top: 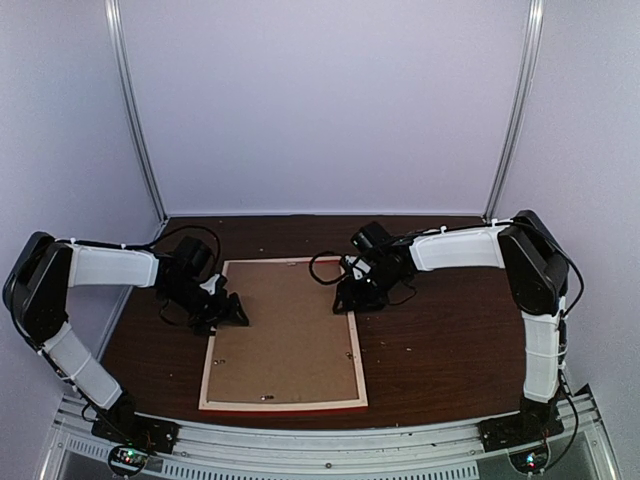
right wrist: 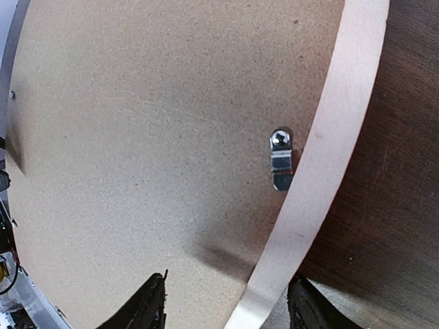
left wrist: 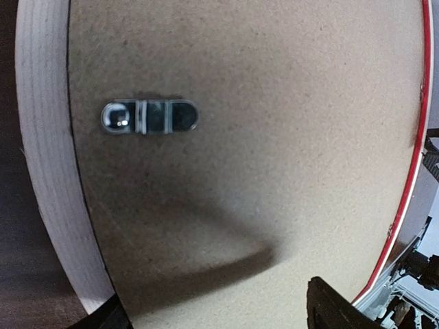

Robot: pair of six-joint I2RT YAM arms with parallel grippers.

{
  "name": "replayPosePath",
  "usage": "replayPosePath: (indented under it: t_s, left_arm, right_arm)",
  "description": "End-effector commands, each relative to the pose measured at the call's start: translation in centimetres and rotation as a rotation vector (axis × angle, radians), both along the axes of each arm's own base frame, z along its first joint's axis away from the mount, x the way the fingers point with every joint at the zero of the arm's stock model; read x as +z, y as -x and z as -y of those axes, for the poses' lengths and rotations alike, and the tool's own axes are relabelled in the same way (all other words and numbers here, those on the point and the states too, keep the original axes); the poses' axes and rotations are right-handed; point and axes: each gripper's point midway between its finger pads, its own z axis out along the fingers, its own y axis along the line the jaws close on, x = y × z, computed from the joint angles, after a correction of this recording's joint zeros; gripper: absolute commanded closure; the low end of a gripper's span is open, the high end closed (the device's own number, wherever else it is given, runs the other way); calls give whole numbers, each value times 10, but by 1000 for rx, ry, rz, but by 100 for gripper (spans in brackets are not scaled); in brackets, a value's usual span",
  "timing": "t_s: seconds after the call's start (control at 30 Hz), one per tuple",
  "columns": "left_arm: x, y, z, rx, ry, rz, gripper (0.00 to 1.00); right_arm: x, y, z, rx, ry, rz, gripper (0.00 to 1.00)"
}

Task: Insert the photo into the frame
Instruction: Place the backboard with the photo.

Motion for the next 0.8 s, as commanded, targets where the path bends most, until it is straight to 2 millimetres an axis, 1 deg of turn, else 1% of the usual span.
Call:
replayPosePath:
  t_s: [0.0, 0.23, 0.43, 0.67, 0.77]
  left_arm:
    - [-6, 14, -18, 49, -94, -74, 20]
    - [0, 16, -24, 61, -130, -70, 19]
    - [3, 17, -27, 69, -148, -71, 18]
    - [21, 9, -30, 64, -178, -35, 17]
    - [23, 9, -31, 60, -182, -35, 17]
  right_arm:
    - [1, -4, -1, 23, -14, 22, 39]
    - [2, -8, 3, 28, -19, 28, 38]
    - [2, -7, 2, 41, -27, 30, 38]
    - [1, -6, 0, 43, -44, 27, 38]
    - [-1, -5, 0, 42, -48, 25, 38]
